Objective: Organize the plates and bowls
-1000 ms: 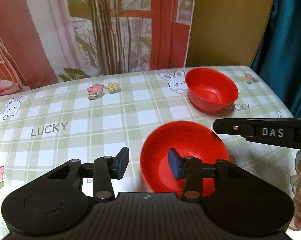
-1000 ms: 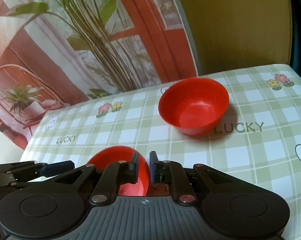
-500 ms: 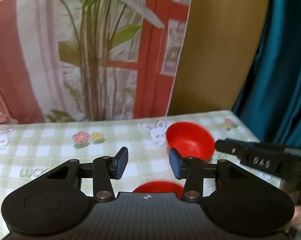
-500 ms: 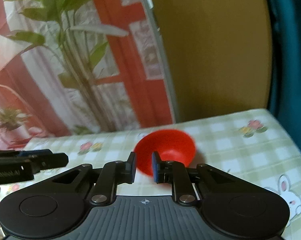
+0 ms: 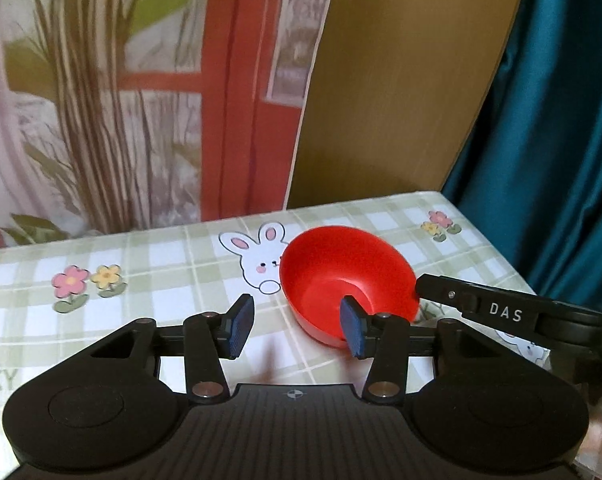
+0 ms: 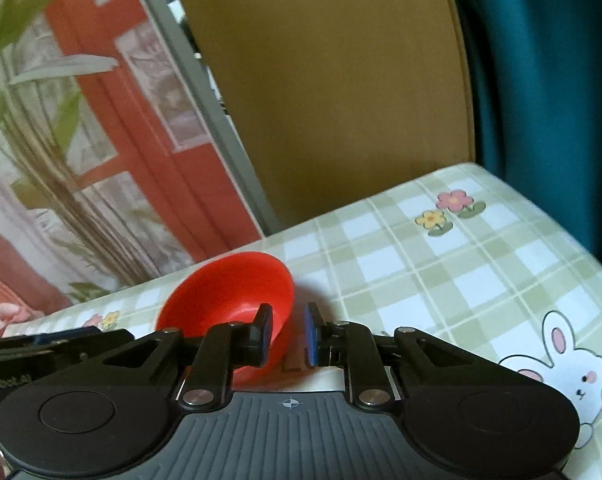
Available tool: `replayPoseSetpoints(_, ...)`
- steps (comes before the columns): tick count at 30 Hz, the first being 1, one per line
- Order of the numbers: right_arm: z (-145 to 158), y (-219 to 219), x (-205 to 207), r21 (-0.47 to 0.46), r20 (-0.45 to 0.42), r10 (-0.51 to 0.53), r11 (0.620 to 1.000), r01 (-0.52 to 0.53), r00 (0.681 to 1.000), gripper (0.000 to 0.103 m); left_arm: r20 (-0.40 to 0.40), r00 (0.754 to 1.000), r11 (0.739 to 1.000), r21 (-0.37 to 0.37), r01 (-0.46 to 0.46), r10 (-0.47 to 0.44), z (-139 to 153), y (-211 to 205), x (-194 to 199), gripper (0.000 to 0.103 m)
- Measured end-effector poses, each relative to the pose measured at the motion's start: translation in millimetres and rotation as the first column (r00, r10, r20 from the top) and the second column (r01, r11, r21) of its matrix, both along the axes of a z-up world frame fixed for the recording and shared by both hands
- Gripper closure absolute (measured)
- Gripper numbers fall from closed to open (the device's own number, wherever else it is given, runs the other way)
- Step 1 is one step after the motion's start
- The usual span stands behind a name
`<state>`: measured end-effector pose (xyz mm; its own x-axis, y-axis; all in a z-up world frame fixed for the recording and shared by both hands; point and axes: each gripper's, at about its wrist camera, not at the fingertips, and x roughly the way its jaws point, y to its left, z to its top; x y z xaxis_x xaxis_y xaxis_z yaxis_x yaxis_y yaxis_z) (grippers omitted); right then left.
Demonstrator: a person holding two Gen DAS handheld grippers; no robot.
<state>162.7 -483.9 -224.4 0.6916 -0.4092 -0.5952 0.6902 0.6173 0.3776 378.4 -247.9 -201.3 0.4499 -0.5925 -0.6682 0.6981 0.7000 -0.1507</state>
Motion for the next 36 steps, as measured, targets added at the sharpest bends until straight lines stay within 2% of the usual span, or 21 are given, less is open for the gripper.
replayPoseSetpoints(7, -11, -8, 8, 0.042, 0.019, -0.01, 0.999, 0.009, 1.0, 0.086, -0.054, 0.998, 0.999, 0.029, 0.014, -0.012, -17, -15, 18, 0.055)
replayPoseSetpoints(9, -11, -7, 10, 0.046, 0.022, -0.005, 0.999, 0.004, 1.0, 0.086, -0.052, 0.999, 1.0, 0.025, 0.014, -0.013, -21, -18, 21, 0.061)
replayPoseSetpoints(11, -12, -7, 11, 0.051, 0.026, 0.001, 0.999, -0.003, 1.0, 0.092, -0.06, 0.998, 0.999, 0.033, 0.014, -0.012, -24, -20, 22, 0.079)
replayPoseSetpoints(13, -10, -5, 11, 0.049, 0.029, 0.006, 0.999, -0.007, 1.0, 0.094, -0.071, 0.997, 1.0, 0.025, 0.018, -0.016, -25, -20, 24, 0.086)
replayPoseSetpoints(19, 3, 3, 10, 0.046, 0.047, 0.01, 0.999, -0.012, 0.999, 0.095, -0.053, 0.999, 0.999, 0.04, 0.008, -0.006, -20, -18, 20, 0.086)
replayPoseSetpoints(26, 42, 21, 9, 0.02, 0.092, 0.024, 0.999, -0.026, 0.995, 0.095, 0.02, 1.0, 1.0, 0.02, -0.014, 0.014, 16, 4, 2, 0.086)
replayPoseSetpoints(36, 85, 71, 13, 0.01, 0.147, 0.081, 0.996, -0.083, 0.986, 0.095, 0.095, 0.992, 0.996, 0.037, -0.085, 0.081, 62, 52, -27, 0.086)
